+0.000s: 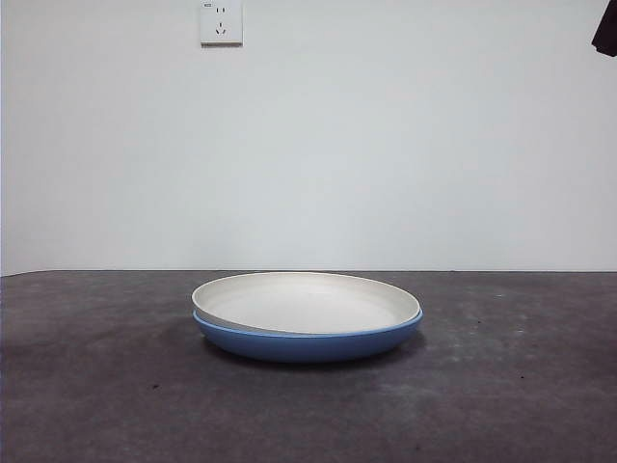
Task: Pick up the white plate, put it on the blue plate, put it on desk
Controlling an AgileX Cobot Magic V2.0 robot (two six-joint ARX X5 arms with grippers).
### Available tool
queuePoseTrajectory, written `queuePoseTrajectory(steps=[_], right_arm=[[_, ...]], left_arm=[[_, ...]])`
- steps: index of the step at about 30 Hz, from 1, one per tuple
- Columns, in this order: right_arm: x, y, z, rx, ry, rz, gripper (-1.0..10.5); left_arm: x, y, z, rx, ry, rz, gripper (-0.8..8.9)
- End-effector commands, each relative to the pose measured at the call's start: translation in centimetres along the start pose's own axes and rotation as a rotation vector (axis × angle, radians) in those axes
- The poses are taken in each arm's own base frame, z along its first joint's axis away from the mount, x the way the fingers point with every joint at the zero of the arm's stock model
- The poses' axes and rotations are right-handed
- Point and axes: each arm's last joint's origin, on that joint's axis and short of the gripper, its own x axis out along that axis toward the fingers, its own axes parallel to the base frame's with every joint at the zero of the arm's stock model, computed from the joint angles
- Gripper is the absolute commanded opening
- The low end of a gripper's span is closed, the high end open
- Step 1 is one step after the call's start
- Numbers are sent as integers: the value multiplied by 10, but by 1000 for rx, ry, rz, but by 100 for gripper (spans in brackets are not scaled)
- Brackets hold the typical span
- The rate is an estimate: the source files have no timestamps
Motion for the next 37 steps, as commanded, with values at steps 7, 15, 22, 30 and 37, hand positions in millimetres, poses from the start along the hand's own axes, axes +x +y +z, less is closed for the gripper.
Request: queuePoseTrajectory(steps=[7,15,22,30,37], right_arm=[[-2,2,4,-26,-15,6,12],[-2,2,4,-26,-15,6,12],[-2,2,4,-26,-15,6,12],[-2,2,4,-26,-15,6,12],[-2,2,4,-26,-15,6,12]], left_arm=[[-22,11,-42,134,-297,562,10],[-16,13,-115,98,-201,656,10],[-9,11,-168,64,-117,650,10],[-6,9,-200,29,-32,639,10],[-3,9,-211,-11,13,632,10]])
